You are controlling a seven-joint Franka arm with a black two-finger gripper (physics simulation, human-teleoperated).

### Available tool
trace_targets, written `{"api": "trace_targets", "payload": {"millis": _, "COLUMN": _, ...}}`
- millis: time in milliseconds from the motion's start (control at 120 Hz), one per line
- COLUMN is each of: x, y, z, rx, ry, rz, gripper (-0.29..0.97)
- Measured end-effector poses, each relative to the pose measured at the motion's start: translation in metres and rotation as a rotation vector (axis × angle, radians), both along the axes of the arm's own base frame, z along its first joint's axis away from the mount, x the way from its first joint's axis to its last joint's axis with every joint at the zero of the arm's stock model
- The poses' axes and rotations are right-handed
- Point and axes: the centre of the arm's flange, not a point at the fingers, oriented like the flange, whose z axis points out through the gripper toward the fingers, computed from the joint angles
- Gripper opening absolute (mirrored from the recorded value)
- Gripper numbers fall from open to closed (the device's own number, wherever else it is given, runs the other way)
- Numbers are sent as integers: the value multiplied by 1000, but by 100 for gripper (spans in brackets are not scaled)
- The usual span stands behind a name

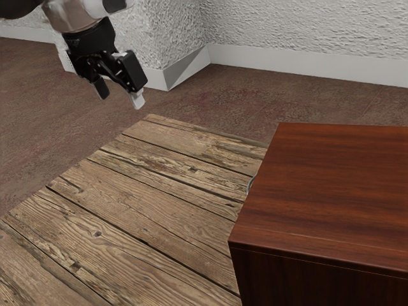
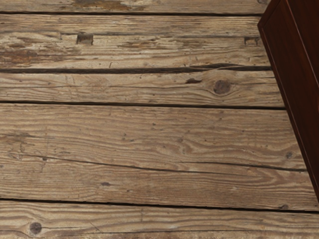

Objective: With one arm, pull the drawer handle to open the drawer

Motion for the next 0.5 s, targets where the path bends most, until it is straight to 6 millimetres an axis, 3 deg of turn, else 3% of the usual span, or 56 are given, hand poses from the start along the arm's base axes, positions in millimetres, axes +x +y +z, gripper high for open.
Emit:
{"api": "trace_targets", "payload": {"millis": 108, "x": 28, "y": 0, "z": -45, "rx": -3, "ry": 98, "rz": -1, "gripper": 68}}
{"api": "trace_targets", "payload": {"millis": 233, "x": 47, "y": 1, "z": -76, "rx": -8, "ry": 158, "rz": 0, "gripper": 68}}
{"api": "trace_targets", "payload": {"millis": 383, "x": 54, "y": -3, "z": -97, "rx": -22, "ry": 200, "rz": -8, "gripper": 68}}
{"api": "trace_targets", "payload": {"millis": 500, "x": 44, "y": -3, "z": -116, "rx": -54, "ry": 209, "rz": -11, "gripper": 68}}
